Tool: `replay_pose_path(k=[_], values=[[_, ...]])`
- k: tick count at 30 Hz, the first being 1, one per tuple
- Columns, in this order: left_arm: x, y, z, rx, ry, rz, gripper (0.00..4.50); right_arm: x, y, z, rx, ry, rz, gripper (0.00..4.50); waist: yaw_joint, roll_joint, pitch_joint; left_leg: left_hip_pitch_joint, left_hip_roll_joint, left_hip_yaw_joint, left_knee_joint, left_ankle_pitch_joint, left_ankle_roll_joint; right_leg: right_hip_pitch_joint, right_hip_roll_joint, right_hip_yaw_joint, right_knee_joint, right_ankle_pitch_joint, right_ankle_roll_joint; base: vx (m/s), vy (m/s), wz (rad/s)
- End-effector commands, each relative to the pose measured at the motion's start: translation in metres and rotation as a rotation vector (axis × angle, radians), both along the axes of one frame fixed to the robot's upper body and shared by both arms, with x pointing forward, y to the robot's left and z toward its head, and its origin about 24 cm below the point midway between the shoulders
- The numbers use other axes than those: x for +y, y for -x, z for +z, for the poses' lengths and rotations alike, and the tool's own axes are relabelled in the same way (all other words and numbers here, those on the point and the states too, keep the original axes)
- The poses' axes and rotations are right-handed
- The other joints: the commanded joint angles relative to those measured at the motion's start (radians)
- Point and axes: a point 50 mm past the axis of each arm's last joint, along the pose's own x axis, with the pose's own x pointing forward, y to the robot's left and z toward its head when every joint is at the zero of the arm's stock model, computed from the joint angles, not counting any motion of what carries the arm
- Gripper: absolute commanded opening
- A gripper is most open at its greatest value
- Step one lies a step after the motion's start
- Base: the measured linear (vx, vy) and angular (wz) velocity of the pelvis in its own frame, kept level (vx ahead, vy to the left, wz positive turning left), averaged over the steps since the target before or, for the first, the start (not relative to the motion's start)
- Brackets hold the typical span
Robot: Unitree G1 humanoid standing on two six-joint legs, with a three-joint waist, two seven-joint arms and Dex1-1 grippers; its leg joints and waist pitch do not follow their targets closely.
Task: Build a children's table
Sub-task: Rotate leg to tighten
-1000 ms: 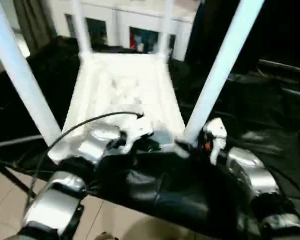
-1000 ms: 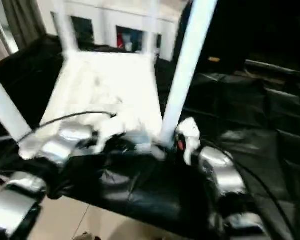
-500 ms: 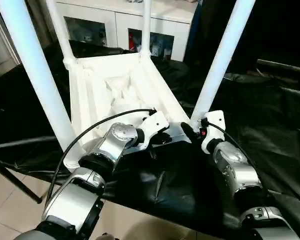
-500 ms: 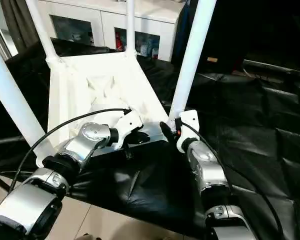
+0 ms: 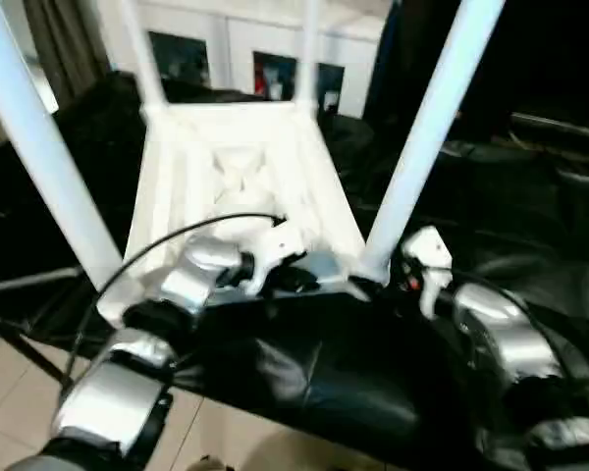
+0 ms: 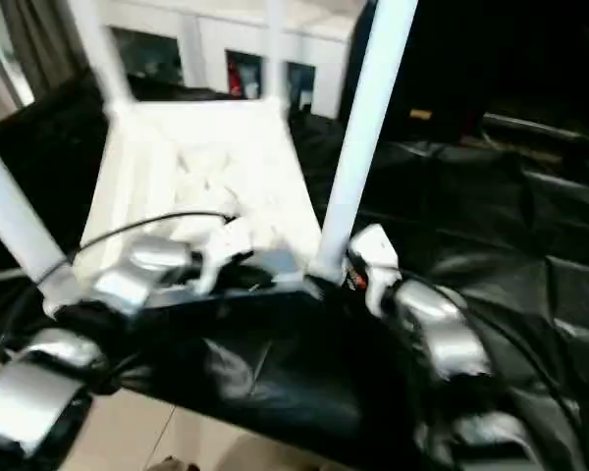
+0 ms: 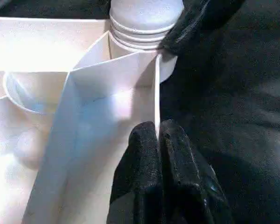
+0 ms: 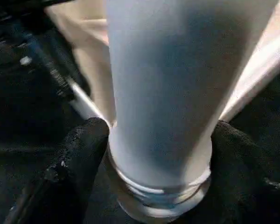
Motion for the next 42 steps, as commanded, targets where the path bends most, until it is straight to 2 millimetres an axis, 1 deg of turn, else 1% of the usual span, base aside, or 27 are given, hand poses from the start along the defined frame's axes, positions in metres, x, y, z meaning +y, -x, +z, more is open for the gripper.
replay_pose_path(k=[1, 3, 4, 7, 9, 10, 11, 14, 17, 18, 19, 20, 21, 22, 23, 26, 28, 29, 30, 31, 32, 33, 34, 35, 38, 41, 42], values=[[-0.001, 0.010, -0.009, 0.060, -0.011, -0.062, 0.00, 0.010, 0.007, -0.001, 0.022, -0.023, 0.111, 3.52, 0.005, -0.008, -0.056, 0.012, 0.029, -0.005, -0.055, -0.181, 0.101, 0.048, -0.043, 0.031, -0.042, -0.093, -0.261, 0.000, 0.000, 0.00], [0.004, 0.013, -0.009, 0.095, -0.004, -0.084, 0.00, 0.010, 0.008, 0.000, 0.030, -0.042, 0.127, 3.52, 0.008, -0.008, -0.054, 0.013, 0.030, -0.003, -0.056, -0.197, 0.095, 0.048, -0.045, 0.031, -0.042, -0.107, -0.270, 0.000, 0.000, 0.00], [0.005, 0.014, -0.008, 0.105, 0.003, -0.092, 0.00, 0.011, 0.009, 0.000, 0.031, -0.045, 0.130, 3.52, 0.008, -0.009, -0.054, 0.012, 0.030, -0.003, -0.056, -0.201, 0.092, 0.048, -0.046, 0.031, -0.043, -0.118, -0.268, 0.000, 0.000, 0.00], [0.007, 0.015, -0.006, 0.109, 0.020, -0.095, 0.00, 0.011, 0.009, -0.001, 0.043, -0.043, 0.141, 3.52, 0.011, -0.007, -0.051, 0.016, 0.031, -0.002, -0.059, -0.232, 0.073, 0.042, -0.045, 0.032, -0.050, -0.177, -0.255, 0.000, 0.000, 0.00], [0.007, 0.015, -0.005, 0.097, 0.029, -0.093, 0.00, 0.013, 0.010, -0.003, 0.060, -0.058, 0.145, 3.19, 0.013, -0.007, -0.051, 0.017, 0.031, -0.004, -0.061, -0.245, 0.059, 0.043, -0.047, 0.033, -0.052, -0.207, -0.243, 0.000, 0.000, 0.00], [0.006, 0.014, -0.004, 0.090, 0.036, -0.090, 0.00, 0.014, 0.011, -0.004, 0.064, -0.073, 0.137, 3.19, 0.014, -0.008, -0.051, 0.018, 0.031, -0.004, -0.062, -0.246, 0.054, 0.042, -0.047, 0.034, -0.053, -0.211, -0.237, 0.000, 0.000, 0.00], [0.006, 0.014, -0.004, 0.089, 0.037, -0.089, 0.00, 0.014, 0.011, -0.004, 0.065, -0.076, 0.135, 3.19, 0.016, -0.008, -0.051, 0.017, 0.031, -0.004, -0.062, -0.244, 0.053, 0.042, -0.046, 0.034, -0.052, -0.208, -0.235, 0.000, 0.000, 0.00], [0.005, 0.013, -0.003, 0.075, 0.044, -0.074, 0.00, 0.016, 0.012, -0.005, 0.072, -0.086, 0.129, 2.84, 0.017, -0.008, -0.052, 0.016, 0.030, -0.005, -0.062, -0.233, 0.050, 0.043, -0.047, 0.034, -0.050, -0.189, -0.233, 0.000, 0.000, 0.00], [0.000, 0.007, -0.002, 0.007, 0.061, 0.015, 0.00, 0.015, 0.010, -0.017, 0.098, -0.046, 0.055, 2.77, 0.016, -0.007, -0.051, 0.016, 0.028, -0.006, -0.062, -0.241, 0.047, 0.042, -0.048, 0.034, -0.052, -0.197, -0.232, 0.000, 0.000, 0.00], [-0.001, 0.005, -0.002, -0.002, 0.066, 0.038, 0.00, 0.014, 0.010, -0.018, 0.097, -0.041, 0.026, 2.74, 0.014, -0.008, -0.051, 0.018, 0.028, -0.006, -0.062, -0.254, 0.041, 0.040, -0.049, 0.035, -0.056, -0.221, -0.227, 0.000, 0.000, 0.00], [-0.005, 0.002, -0.002, -0.026, 0.081, 0.096, 0.00, 0.014, 0.008, -0.022, 0.096, -0.033, -0.041, 2.74, 0.012, -0.009, -0.048, 0.019, 0.026, -0.007, -0.064, -0.272, 0.031, 0.038, -0.048, 0.036, -0.062, -0.265, -0.210, 0.000, 0.000, 0.00], [-0.005, 0.002, -0.002, -0.026, 0.081, 0.096, 0.00, 0.014, 0.008, -0.022, 0.096, -0.033, -0.041, 2.74, 0.013, -0.010, -0.049, 0.021, 0.026, -0.008, -0.065, -0.279, 0.027, 0.038, -0.050, 0.036, -0.065, -0.284, -0.205, 0.000, 0.000, 0.00], [-0.008, -0.001, -0.002, -0.046, 0.093, 0.143, 0.00, 0.014, 0.007, -0.026, 0.097, -0.026, -0.099, 2.74, 0.012, -0.010, -0.048, 0.020, 0.025, -0.009, -0.065, -0.282, 0.025, 0.037, -0.050, 0.036, -0.066, -0.299, -0.197, 0.000, 0.000, 0.00], [-0.016, -0.005, -0.004, -0.074, 0.096, 0.209, 0.00, 0.018, 0.004, -0.032, 0.101, -0.023, -0.208, 2.73, 0.008, -0.009, -0.046, 0.020, 0.024, -0.010, -0.068, -0.303, 0.016, 0.033, -0.050, 0.037, -0.072, -0.353, -0.175, 0.000, 0.000, 0.00], [-0.017, -0.005, -0.004, -0.074, 0.096, 0.210, 0.00, 0.018, 0.003, -0.032, 0.102, -0.023, -0.211, 2.73, 0.008, -0.009, -0.046, 0.020, 0.024, -0.010, -0.068, -0.303, 0.016, 0.033, -0.050, 0.037, -0.072, -0.353, -0.175, 0.000, 0.000, 0.00], [-0.032, -0.007, -0.008, -0.100, 0.077, 0.280, 0.00, 0.028, -0.005, -0.040, 0.118, -0.022, -0.394, 2.73, 0.000, -0.009, -0.044, 0.022, 0.021, -0.015, -0.071, -0.342, -0.001, 0.029, -0.050, 0.035, -0.083, -0.440, -0.141, 0.000, 0.000, 0.00], [-0.044, -0.009, -0.009, -0.114, 0.075, 0.316, 0.00, 0.037, -0.011, -0.043, 0.140, -0.016, -0.510, 2.73, -0.008, -0.006, -0.043, 0.025, 0.019, -0.017, -0.072, -0.361, -0.011, 0.023, -0.048, 0.035, -0.087, -0.469, -0.132, 0.000, 0.000, 0.00], [-0.049, -0.009, -0.009, -0.119, 0.075, 0.325, 0.00, 0.040, -0.013, -0.044, 0.152, -0.014, -0.548, 2.73, -0.012, -0.008, -0.044, 0.025, 0.018, -0.018, -0.072, -0.368, -0.009, 0.025, -0.048, 0.033, -0.089, -0.481, -0.125, 0.000, 0.000, 0.00], [-0.056, -0.009, -0.009, -0.121, 0.079, 0.328, 0.00, 0.048, -0.015, -0.044, 0.167, -0.021, -0.557, 2.73, -0.013, -0.004, -0.044, 0.025, 0.019, -0.019, -0.072, -0.366, -0.008, 0.025, -0.048, 0.034, -0.090, -0.474, -0.124, 0.000, 0.000, 0.00], [-0.064, -0.007, -0.008, -0.120, 0.083, 0.311, 0.00, 0.058, -0.016, -0.042, 0.159, -0.018, -0.525, 2.73, -0.016, -0.005, -0.042, 0.025, 0.018, -0.018, -0.072, -0.375, -0.005, 0.021, -0.046, 0.034, -0.093, -0.478, -0.121, 0.000, 0.000, 0.00], [-0.071, -0.005, -0.007, -0.121, 0.089, 0.290, 0.00, 0.065, -0.016, -0.039, 0.132, -0.009, -0.496, 2.73, -0.016, -0.007, -0.044, 0.024, 0.017, -0.018, -0.071, -0.377, 0.000, 0.024, -0.046, 0.034, -0.093, -0.481, -0.117, 0.000, 0.000, 0.00], [-0.072, -0.005, -0.007, -0.122, 0.090, 0.285, 0.00, 0.066, -0.017, -0.038, 0.122, -0.005, -0.493, 2.73, -0.015, -0.006, -0.045, 0.022, 0.017, -0.018, -0.072, -0.372, 0.003, 0.025, -0.047, 0.034, -0.093, -0.475, -0.115, 0.000, 0.000, 0.00], [-0.074, -0.004, -0.007, -0.122, 0.091, 0.273, 0.00, 0.067, -0.018, -0.037, 0.109, -0.011, -0.489, 3.28, -0.015, -0.004, -0.044, 0.022, 0.018, -0.018, -0.072, -0.369, 0.006, 0.024, -0.047, 0.035, -0.094, -0.461, -0.117, 0.000, 0.000, 0.00], [-0.074, -0.003, -0.007, -0.121, 0.091, 0.263, 0.00, 0.067, -0.019, -0.036, 0.101, -0.020, -0.487, 3.42, -0.015, -0.004, -0.045, 0.021, 0.018, -0.017, -0.072, -0.367, 0.008, 0.025, -0.047, 0.035, -0.092, -0.452, -0.119, 0.000, 0.000, 0.00], [-0.071, -0.003, -0.008, -0.115, 0.091, 0.252, 0.00, 0.065, -0.021, -0.033, 0.073, -0.017, -0.484, 3.49, -0.016, -0.005, -0.046, 0.017, 0.019, -0.017, -0.073, -0.357, 0.012, 0.028, -0.046, 0.035, -0.087, -0.419, -0.131, 0.000, 0.000, 0.00], [-0.062, -0.003, -0.009, -0.109, 0.087, 0.239, 0.00, 0.058, -0.024, -0.024, 0.065, -0.059, -0.414, 3.49, -0.015, -0.006, -0.046, 0.017, 0.019, -0.016, -0.072, -0.355, 0.018, 0.029, -0.046, 0.036, -0.086, -0.409, -0.137, 0.000, 0.000, 0.00], [-0.060, -0.004, -0.009, -0.105, 0.087, 0.233, 0.00, 0.055, -0.023, -0.022, 0.070, -0.073, -0.383, 3.49, -0.013, -0.008, -0.046, 0.016, 0.019, -0.015, -0.071, -0.355, 0.032, 0.032, -0.046, 0.036, -0.086, -0.405, -0.138, 0.000, 0.000, 0.00]])
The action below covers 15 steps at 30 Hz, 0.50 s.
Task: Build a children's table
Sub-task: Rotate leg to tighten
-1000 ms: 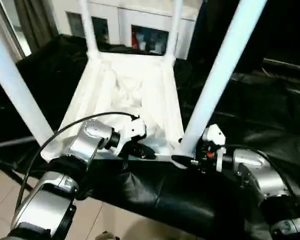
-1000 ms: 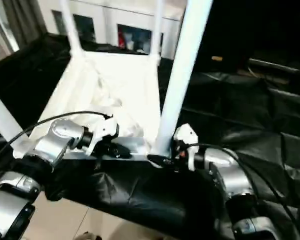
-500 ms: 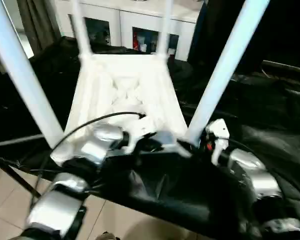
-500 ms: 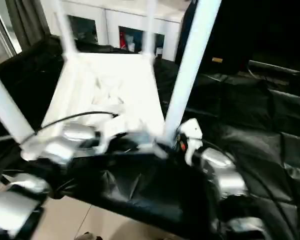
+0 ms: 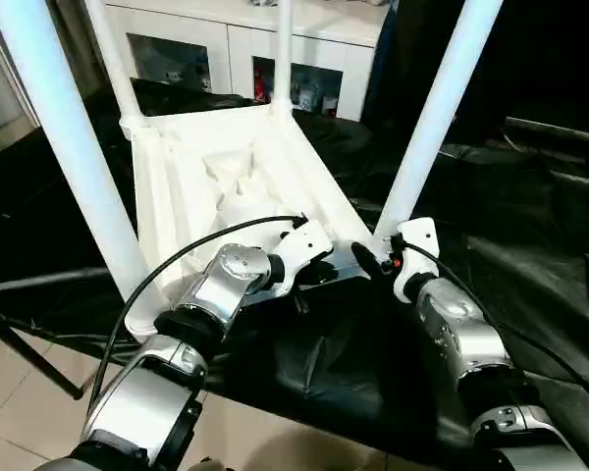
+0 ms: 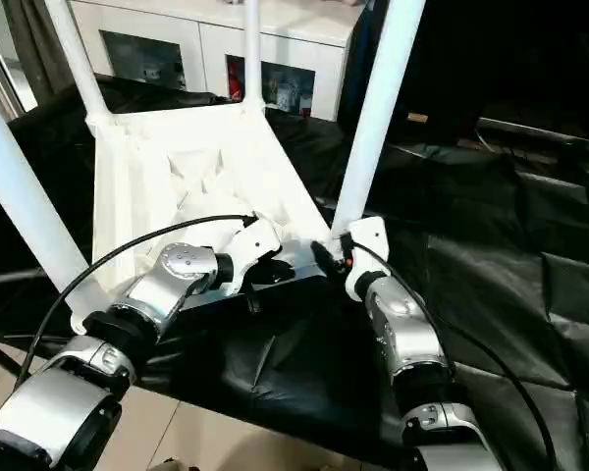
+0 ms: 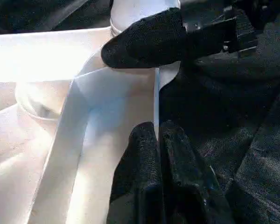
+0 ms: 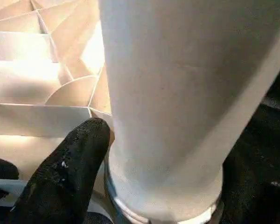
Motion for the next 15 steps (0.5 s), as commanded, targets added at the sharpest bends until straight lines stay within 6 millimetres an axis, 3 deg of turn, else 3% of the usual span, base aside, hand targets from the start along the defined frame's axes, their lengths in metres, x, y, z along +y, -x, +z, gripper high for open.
replay_pose_path(k=[1, 5, 8, 11, 15], values=[[-0.011, 0.005, 0.001, 0.010, 0.063, -0.057, 0.00, 0.026, 0.011, -0.005, 0.058, -0.045, 0.241, 3.49, -0.002, -0.012, -0.044, 0.011, 0.023, -0.015, -0.071, -0.348, 0.036, 0.028, -0.046, 0.029, -0.085, -0.395, -0.145, 0.000, 0.000, 0.00], [0.004, 0.007, 0.002, 0.049, 0.056, -0.136, 0.00, 0.010, 0.025, 0.002, 0.037, -0.039, 0.445, 3.49, 0.011, -0.015, -0.045, 0.013, 0.026, -0.010, -0.066, -0.307, 0.059, 0.032, -0.047, 0.031, -0.081, -0.337, -0.159, 0.000, 0.000, 0.00], [0.025, 0.015, 0.002, 0.104, 0.040, -0.268, 0.00, -0.009, 0.039, 0.012, 0.031, -0.040, 0.610, 3.49, 0.016, -0.015, -0.049, 0.005, 0.029, -0.010, -0.064, -0.252, 0.089, 0.041, -0.048, 0.031, -0.066, -0.249, -0.192, 0.000, 0.000, 0.00], [0.038, 0.020, 0.003, 0.141, 0.024, -0.325, 0.00, -0.017, 0.044, 0.015, 0.043, -0.036, 0.675, 3.49, 0.018, -0.013, -0.050, 0.003, 0.033, -0.007, -0.062, -0.210, 0.090, 0.040, -0.042, 0.027, -0.053, -0.177, -0.226, 0.000, 0.000, 0.00], [0.049, 0.021, 0.005, 0.179, 0.031, -0.343, 0.00, -0.020, 0.047, 0.016, 0.049, -0.033, 0.722, 3.49, 0.023, -0.012, -0.050, 0.008, 0.035, -0.004, -0.060, -0.218, 0.079, 0.039, -0.043, 0.028, -0.047, -0.158, -0.248, 0.000, 0.000, 0.00]])
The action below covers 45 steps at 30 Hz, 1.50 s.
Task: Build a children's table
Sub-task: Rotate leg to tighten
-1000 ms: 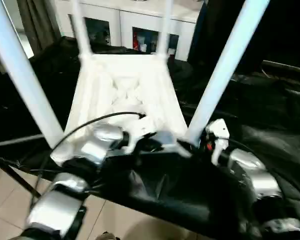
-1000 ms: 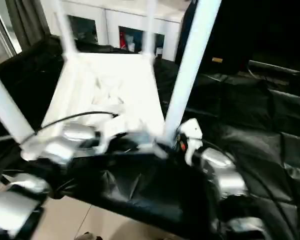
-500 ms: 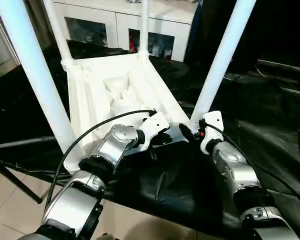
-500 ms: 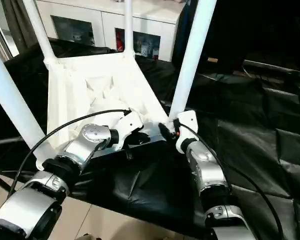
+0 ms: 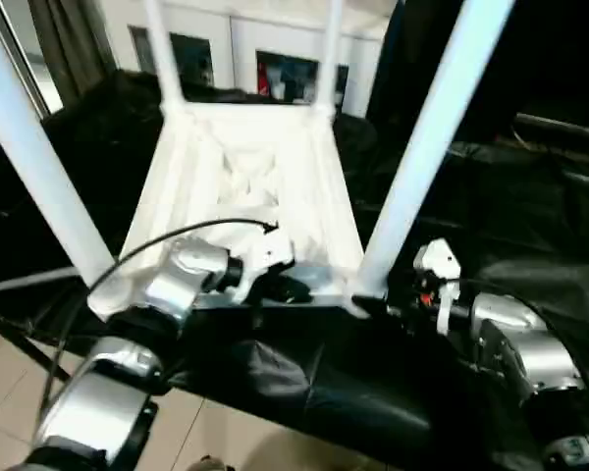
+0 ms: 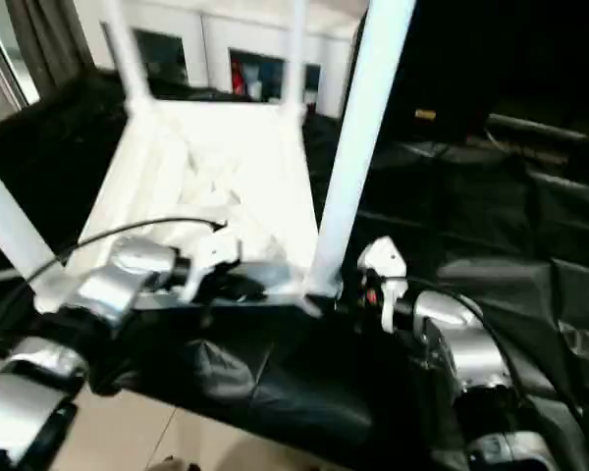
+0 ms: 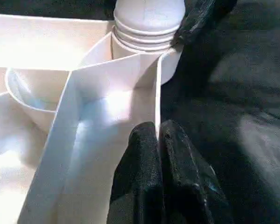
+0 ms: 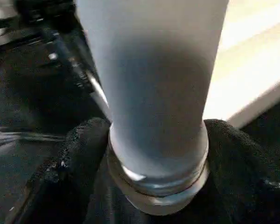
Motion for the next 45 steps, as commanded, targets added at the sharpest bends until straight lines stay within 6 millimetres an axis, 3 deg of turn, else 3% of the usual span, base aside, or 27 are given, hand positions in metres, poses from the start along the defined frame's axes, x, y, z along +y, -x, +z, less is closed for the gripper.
replay_pose_path(k=[1, 4, 10, 14, 18, 19, 22, 23, 24, 25, 28, 29, 30, 31, 33, 36, 40, 42, 45], values=[[-0.003, 0.006, -0.005, 0.047, 0.027, -0.028, 0.00, 0.009, 0.004, 0.001, 0.002, -0.015, 0.081, 3.49, 0.003, -0.011, -0.052, 0.014, 0.032, -0.005, -0.059, -0.217, 0.078, 0.041, -0.045, 0.029, -0.049, -0.159, -0.247, 0.000, 0.000, 0.00], [-0.002, 0.006, -0.004, 0.043, 0.041, -0.023, 0.00, 0.008, 0.004, 0.000, 0.012, -0.018, 0.098, 3.49, 0.008, -0.014, -0.051, 0.014, 0.031, -0.004, -0.059, -0.221, 0.070, 0.042, -0.046, 0.030, -0.050, -0.170, -0.244, 0.000, 0.000, 0.00], [-0.005, 0.008, -0.006, 0.042, 0.055, -0.016, 0.00, 0.010, 0.005, -0.001, 0.022, -0.051, 0.095, 2.87, 0.010, -0.016, -0.052, 0.014, 0.030, -0.005, -0.058, -0.212, 0.069, 0.042, -0.048, 0.031, -0.050, -0.183, -0.234, 0.000, 0.000, 0.00], [-0.006, 0.008, -0.006, 0.029, 0.055, -0.003, 0.00, 0.011, 0.004, -0.002, 0.038, -0.073, 0.068, 2.75, 0.010, -0.016, -0.052, 0.014, 0.029, -0.004, -0.057, -0.199, 0.074, 0.042, -0.045, 0.031, -0.048, -0.168, -0.235, 0.000, 0.000, 0.00], [-0.014, -0.001, -0.009, -0.039, 0.039, 0.110, 0.00, 0.013, -0.006, -0.010, 0.042, -0.055, -0.121, 2.72, 0.005, -0.016, -0.050, 0.015, 0.027, -0.006, -0.060, -0.228, 0.058, 0.039, -0.049, 0.032, -0.056, -0.221, -0.223, 0.000, 0.000, 0.00], [-0.016, -0.003, -0.009, -0.050, 0.039, 0.134, 0.00, 0.014, -0.007, -0.013, 0.041, -0.042, -0.153, 2.72, 0.001, -0.018, -0.048, 0.016, 0.025, -0.010, -0.063, -0.260, 0.038, 0.038, -0.050, 0.032, -0.063, -0.293, -0.199, 0.000, 0.000, 0.00], [-0.025, -0.007, -0.009, -0.078, 0.051, 0.202, 0.00, 0.018, -0.011, -0.020, 0.048, -0.025, -0.259, 2.71, -0.005, -0.019, -0.047, 0.019, 0.023, -0.011, -0.064, -0.289, 0.021, 0.032, -0.051, 0.033, -0.073, -0.369, -0.169, 0.000, 0.000, 0.00], [-0.042, -0.013, -0.009, -0.114, 0.045, 0.281, 0.00, 0.026, -0.017, -0.029, 0.066, -0.010, -0.437, 2.70, -0.006, -0.015, -0.046, 0.018, 0.024, -0.013, -0.067, -0.288, 0.016, 0.031, -0.051, 0.035, -0.074, -0.373, -0.163, 0.000, 0.000, 0.00], [-0.042, -0.013, -0.009, -0.114, 0.045, 0.281, 0.00, 0.026, -0.017, -0.029, 0.066, -0.010, -0.437, 2.70, -0.009, -0.016, -0.045, 0.018, 0.022, -0.011, -0.066, -0.290, 0.012, 0.028, -0.047, 0.035, -0.075, -0.376, -0.159, 0.000, 0.000, 0.00], [-0.059, -0.014, -0.009, -0.129, 0.045, 0.321, 0.00, 0.036, -0.022, -0.034, 0.078, 0.004, -0.551, 2.70, -0.014, -0.010, -0.045, 0.020, 0.021, -0.016, -0.069, -0.314, -0.003, 0.028, -0.050, 0.033, -0.077, -0.421, -0.147, 0.000, 0.000, 0.00], [-0.065, -0.014, -0.008, -0.129, 0.049, 0.326, 0.00, 0.041, -0.023, -0.035, 0.081, 0.008, -0.576, 2.70, -0.020, -0.015, -0.046, 0.019, 0.019, -0.016, -0.069, -0.324, 0.000, 0.028, -0.048, 0.033, -0.083, -0.426, -0.136, 0.000, 0.000, 0.00], [-0.073, -0.013, -0.008, -0.132, 0.054, 0.316, 0.00, 0.049, -0.024, -0.035, 0.088, 0.009, -0.589, 2.70, -0.019, -0.006, -0.046, 0.020, 0.019, -0.016, -0.068, -0.328, 0.009, 0.026, -0.048, 0.035, -0.085, -0.422, -0.136, 0.000, 0.000, 0.00], [-0.079, -0.011, -0.007, -0.136, 0.056, 0.299, 0.00, 0.058, -0.025, -0.034, 0.094, 0.000, -0.582, 2.70, -0.022, -0.009, -0.046, 0.019, 0.018, -0.015, -0.068, -0.330, 0.013, 0.025, -0.046, 0.035, -0.086, -0.417, -0.135, 0.000, 0.000, 0.00], [-0.083, -0.011, -0.006, -0.140, 0.058, 0.290, 0.00, 0.065, -0.025, -0.033, 0.092, -0.009, -0.564, 2.70, -0.021, 0.007, -0.046, 0.018, 0.017, -0.019, -0.071, -0.334, 0.012, 0.028, -0.046, 0.034, -0.085, -0.415, -0.132, 0.000, 0.000, 0.00], [-0.087, -0.010, -0.006, -0.145, 0.060, 0.281, 0.00, 0.071, -0.024, -0.031, 0.089, -0.019, -0.542, 3.25, -0.025, -0.003, -0.047, 0.018, 0.017, -0.017, -0.070, -0.345, 0.014, 0.028, -0.043, 0.034, -0.086, -0.399, -0.135, 0.000, 0.000, 0.00], [-0.086, -0.009, -0.006, -0.143, 0.060, 0.267, 0.00, 0.073, -0.025, -0.029, 0.073, -0.031, -0.527, 3.50, -0.025, -0.001, -0.048, 0.017, 0.018, -0.017, -0.070, -0.346, 0.018, 0.028, -0.044, 0.035, -0.085, -0.390, -0.141, 0.000, 0.000, 0.00], [-0.069, -0.008, -0.006, -0.106, 0.078, 0.205, 0.00, 0.049, -0.026, -0.017, -0.014, -0.023, -0.372, 3.62, -0.024, -0.008, -0.049, 0.014, 0.019, -0.017, -0.069, -0.334, 0.029, 0.032, -0.045, 0.034, -0.082, -0.366, -0.150, 0.000, 0.000, 0.00], [-0.060, -0.004, -0.004, -0.084, 0.096, 0.127, 0.00, 0.037, -0.019, -0.008, -0.040, -0.036, -0.226, 3.62, -0.020, -0.010, -0.051, 0.013, 0.020, -0.014, -0.065, -0.316, 0.050, 0.037, -0.045, 0.035, -0.078, -0.320, -0.162, 0.000, 0.000, 0.00], [-0.056, -0.002, -0.004, -0.073, 0.100, 0.088, 0.00, 0.033, -0.015, -0.005, -0.045, -0.039, -0.161, 3.62, -0.019, -0.010, -0.053, 0.009, 0.020, -0.010, -0.060, -0.258, 0.079, 0.039, -0.047, 0.036, -0.067, -0.237, -0.195, 0.000, 0.000, 0.00]])
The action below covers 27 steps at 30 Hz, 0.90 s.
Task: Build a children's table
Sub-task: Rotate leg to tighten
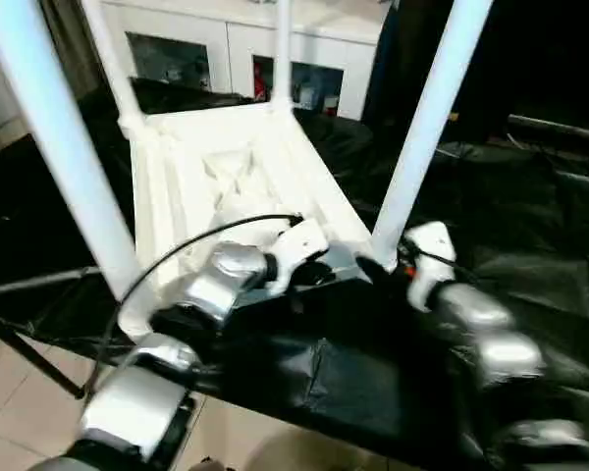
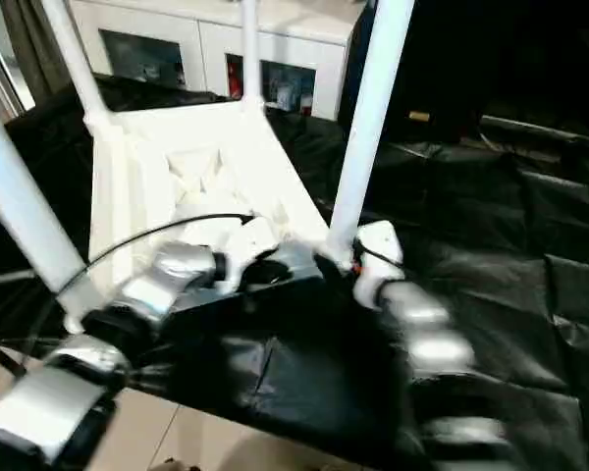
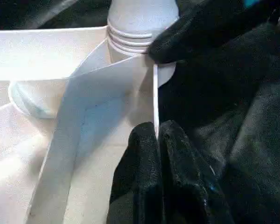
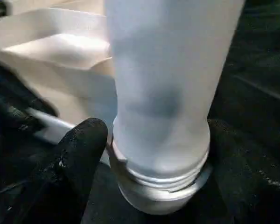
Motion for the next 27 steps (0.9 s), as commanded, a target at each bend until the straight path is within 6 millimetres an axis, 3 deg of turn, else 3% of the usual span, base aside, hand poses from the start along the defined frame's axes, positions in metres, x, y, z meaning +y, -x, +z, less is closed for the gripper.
replay_pose_path(k=[1, 2, 6, 7, 8, 9, 10, 12, 14, 16, 22, 27], values=[[-0.017, 0.011, 0.003, 0.018, 0.084, -0.137, 0.00, 0.025, 0.010, 0.006, -0.003, -0.038, 0.246, 3.62, 0.007, -0.019, -0.052, 0.009, 0.024, -0.009, -0.055, -0.237, 0.089, 0.043, -0.047, 0.028, -0.065, -0.218, -0.205, 0.000, 0.000, 0.00], [-0.007, 0.014, 0.003, 0.048, 0.063, -0.188, 0.00, 0.017, 0.019, 0.012, -0.004, -0.032, 0.364, 3.62, 0.011, -0.019, -0.052, 0.009, 0.027, -0.008, -0.054, -0.214, 0.103, 0.044, -0.046, 0.029, -0.060, -0.182, -0.216, 0.000, 0.000, 0.00], [0.005, 0.016, 0.004, 0.083, 0.034, -0.234, 0.00, 0.010, 0.025, 0.015, 0.010, -0.025, 0.439, 3.62, 0.019, -0.015, -0.052, 0.007, 0.031, -0.005, -0.052, -0.181, 0.117, 0.045, -0.042, 0.025, -0.049, -0.126, -0.243, 0.000, 0.000, 0.00], [0.010, 0.017, 0.004, 0.101, 0.025, -0.251, 0.00, 0.008, 0.026, 0.016, 0.017, -0.016, 0.452, 3.62, 0.019, -0.023, -0.051, 0.008, 0.033, -0.002, -0.052, -0.184, 0.115, 0.043, -0.041, 0.025, -0.049, -0.128, -0.248, 0.000, 0.000, 0.00], [0.012, 0.018, 0.004, 0.112, 0.019, -0.262, 0.00, 0.006, 0.026, 0.016, 0.021, -0.009, 0.460, 3.62, 0.025, -0.017, -0.051, 0.012, 0.035, -0.003, -0.052, -0.192, 0.106, 0.041, -0.044, 0.026, -0.048, -0.145, -0.252, 0.000, 0.000, 0.00], [0.016, 0.019, 0.004, 0.126, 0.013, -0.277, 0.00, 0.005, 0.027, 0.015, 0.023, 0.004, 0.478, 3.62, 0.026, -0.016, -0.050, 0.012, 0.035, -0.003, -0.053, -0.197, 0.101, 0.039, -0.044, 0.026, -0.049, -0.153, -0.251, 0.000, 0.000, 0.00], [0.019, 0.020, 0.004, 0.136, 0.006, -0.286, 0.00, 0.004, 0.027, 0.014, 0.027, 0.017, 0.489, 3.62, 0.029, -0.024, -0.049, 0.013, 0.035, -0.002, -0.053, -0.205, 0.094, 0.040, -0.043, 0.027, -0.050, -0.165, -0.249, 0.000, 0.000, 0.00], [0.023, 0.020, 0.004, 0.139, 0.000, -0.286, 0.00, 0.004, 0.028, 0.012, 0.033, 0.022, 0.504, 3.62, 0.029, -0.020, -0.048, 0.013, 0.035, -0.003, -0.056, -0.216, 0.081, 0.039, -0.045, 0.028, -0.050, -0.178, -0.243, 0.000, 0.000, 0.00], [0.024, 0.019, 0.004, 0.137, 0.002, -0.281, 0.00, 0.006, 0.028, 0.011, 0.036, 0.015, 0.504, 3.62, 0.028, -0.022, -0.048, 0.013, 0.034, -0.004, -0.057, -0.224, 0.070, 0.039, -0.046, 0.028, -0.051, -0.187, -0.239, 0.000, 0.000, 0.00], [0.024, 0.019, 0.005, 0.132, 0.010, -0.276, 0.00, 0.008, 0.029, 0.010, 0.043, 0.004, 0.512, 3.29, 0.027, -0.025, -0.048, 0.013, 0.032, -0.004, -0.056, -0.220, 0.068, 0.041, -0.046, 0.029, -0.051, -0.182, -0.237, 0.000, 0.000, 0.00], [0.020, 0.016, 0.008, 0.097, 0.026, -0.242, 0.00, 0.009, 0.031, 0.009, 0.051, -0.011, 0.505, 2.87, 0.030, -0.023, -0.050, 0.012, 0.031, -0.003, -0.052, -0.188, 0.082, 0.043, -0.043, 0.028, -0.046, -0.131, -0.249, 0.000, 0.000, 0.00], [0.013, 0.005, 0.009, 0.018, 0.051, -0.108, 0.00, 0.009, 0.025, 0.000, 0.053, -0.025, 0.336, 2.75, 0.029, -0.022, -0.047, 0.013, 0.031, -0.005, -0.055, -0.236, 0.063, 0.038, -0.047, 0.030, -0.055, -0.207, -0.230, 0.000, 0.000, 0.00]])
